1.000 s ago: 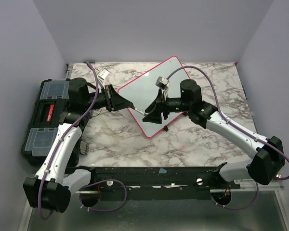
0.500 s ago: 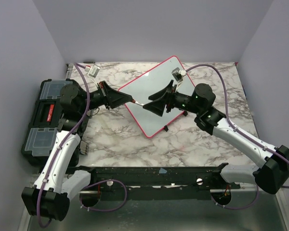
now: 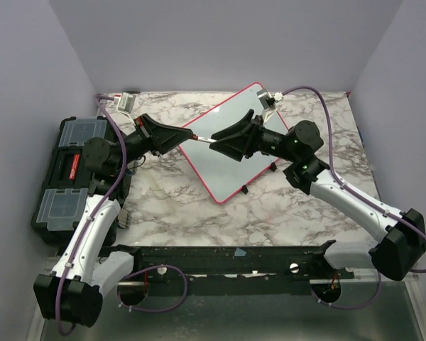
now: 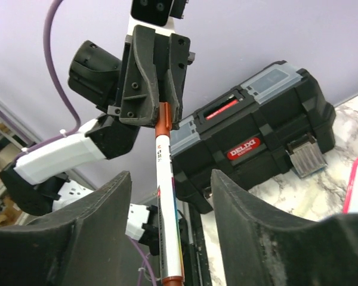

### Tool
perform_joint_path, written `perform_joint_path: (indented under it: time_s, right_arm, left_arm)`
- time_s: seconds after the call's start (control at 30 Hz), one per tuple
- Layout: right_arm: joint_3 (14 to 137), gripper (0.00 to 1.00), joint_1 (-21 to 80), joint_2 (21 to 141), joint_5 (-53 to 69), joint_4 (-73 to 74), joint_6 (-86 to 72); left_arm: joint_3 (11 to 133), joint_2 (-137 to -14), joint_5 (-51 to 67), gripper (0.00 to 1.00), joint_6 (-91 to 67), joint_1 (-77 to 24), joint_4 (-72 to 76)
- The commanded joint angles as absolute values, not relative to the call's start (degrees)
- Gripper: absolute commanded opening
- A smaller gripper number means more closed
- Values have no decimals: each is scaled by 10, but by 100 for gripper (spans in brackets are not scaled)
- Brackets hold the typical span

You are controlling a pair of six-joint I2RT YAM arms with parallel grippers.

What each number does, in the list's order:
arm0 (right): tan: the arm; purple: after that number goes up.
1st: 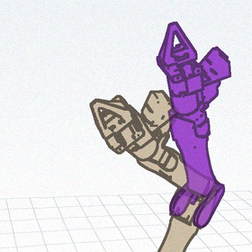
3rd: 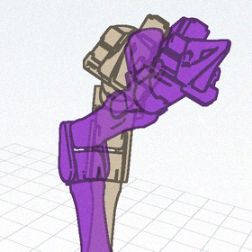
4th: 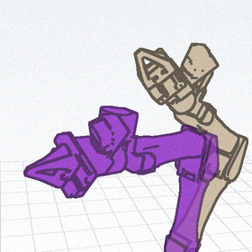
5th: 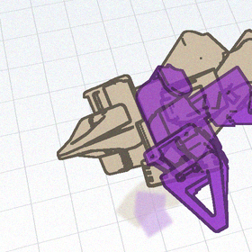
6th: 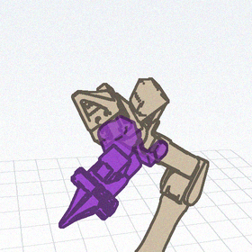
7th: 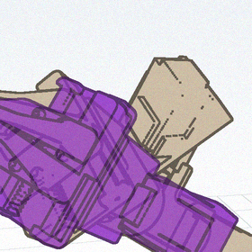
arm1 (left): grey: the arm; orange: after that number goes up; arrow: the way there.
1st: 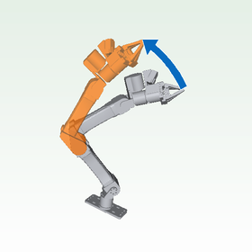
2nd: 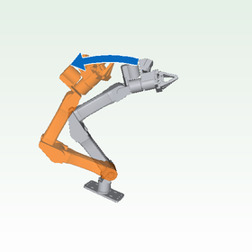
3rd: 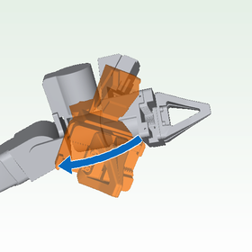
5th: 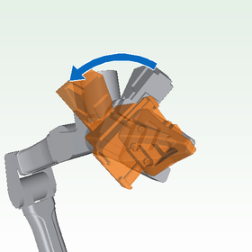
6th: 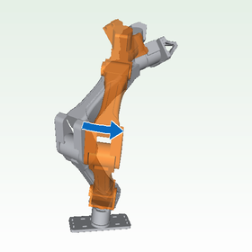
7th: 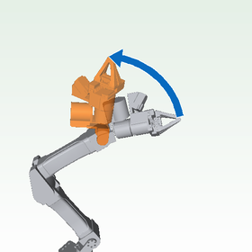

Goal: Write a sentence on the whiteboard
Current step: Open the pen cap from the whiteboard marker.

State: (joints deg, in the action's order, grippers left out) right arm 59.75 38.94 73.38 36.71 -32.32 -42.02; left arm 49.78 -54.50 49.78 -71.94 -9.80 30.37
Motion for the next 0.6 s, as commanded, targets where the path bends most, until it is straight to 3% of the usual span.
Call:
perform_joint_path:
  time_s: [0.0,0.13,0.57]
  right_arm:
    - [620,54,391,752,396,-363,-442]
    - [621,49,391,760,402,-373,-450]
    - [628,47,391,775,405,-380,-455]
  left_arm:
    - [485,-559,479,0,-752,-96,383]
    - [476,-566,473,0,-755,-96,396]
    - [463,-575,470,0,-746,-98,398]
